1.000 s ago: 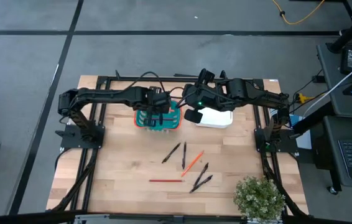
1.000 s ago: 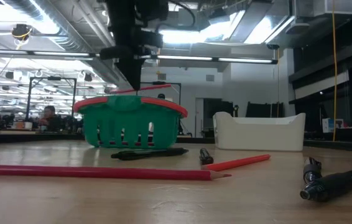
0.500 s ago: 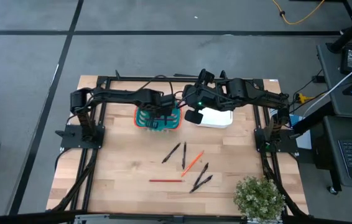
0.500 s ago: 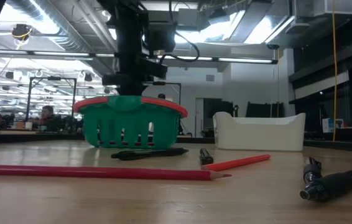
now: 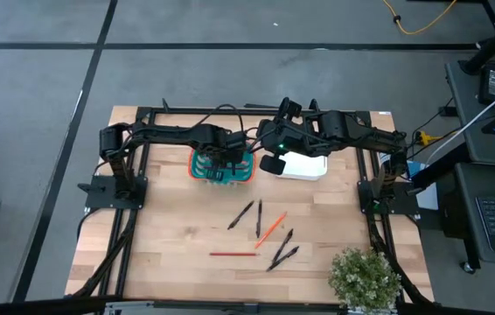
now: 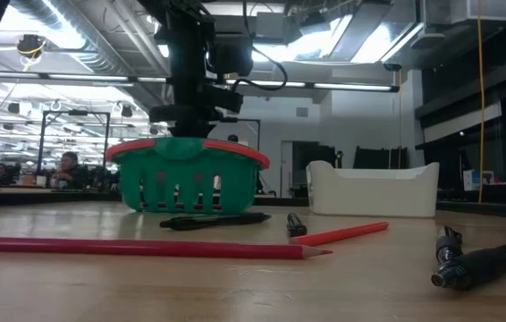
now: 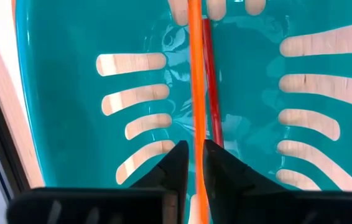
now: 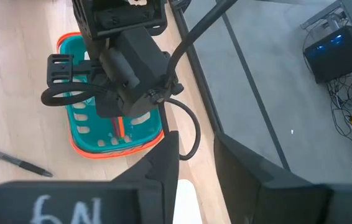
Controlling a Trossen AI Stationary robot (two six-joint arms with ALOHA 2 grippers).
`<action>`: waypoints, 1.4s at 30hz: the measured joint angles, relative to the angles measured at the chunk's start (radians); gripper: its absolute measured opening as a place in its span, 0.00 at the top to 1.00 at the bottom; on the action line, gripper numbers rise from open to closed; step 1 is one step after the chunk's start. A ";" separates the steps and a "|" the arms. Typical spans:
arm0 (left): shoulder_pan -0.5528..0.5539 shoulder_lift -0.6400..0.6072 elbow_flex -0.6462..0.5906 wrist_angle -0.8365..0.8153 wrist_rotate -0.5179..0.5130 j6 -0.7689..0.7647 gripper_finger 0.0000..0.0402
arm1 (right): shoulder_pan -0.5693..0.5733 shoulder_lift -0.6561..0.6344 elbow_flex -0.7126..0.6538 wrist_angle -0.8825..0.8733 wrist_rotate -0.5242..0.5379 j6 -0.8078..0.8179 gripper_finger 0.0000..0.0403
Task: Sort pens & pencils
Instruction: Put the left orange pencil into the blue bin, then put the red pencil into the blue bin
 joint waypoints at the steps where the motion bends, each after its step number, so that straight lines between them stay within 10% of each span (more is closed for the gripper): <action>1: 0.000 0.000 0.000 0.000 0.000 0.000 0.89 | 0.000 0.000 0.000 0.000 0.000 0.000 0.75; 22: -0.058 -0.153 0.001 -0.164 -0.027 -0.108 0.89 | -0.016 0.000 0.000 -0.005 0.043 -0.004 0.75; 42: -0.462 -0.292 0.001 -0.225 -0.082 -0.391 0.89 | -0.023 0.000 0.000 -0.003 0.046 0.025 0.75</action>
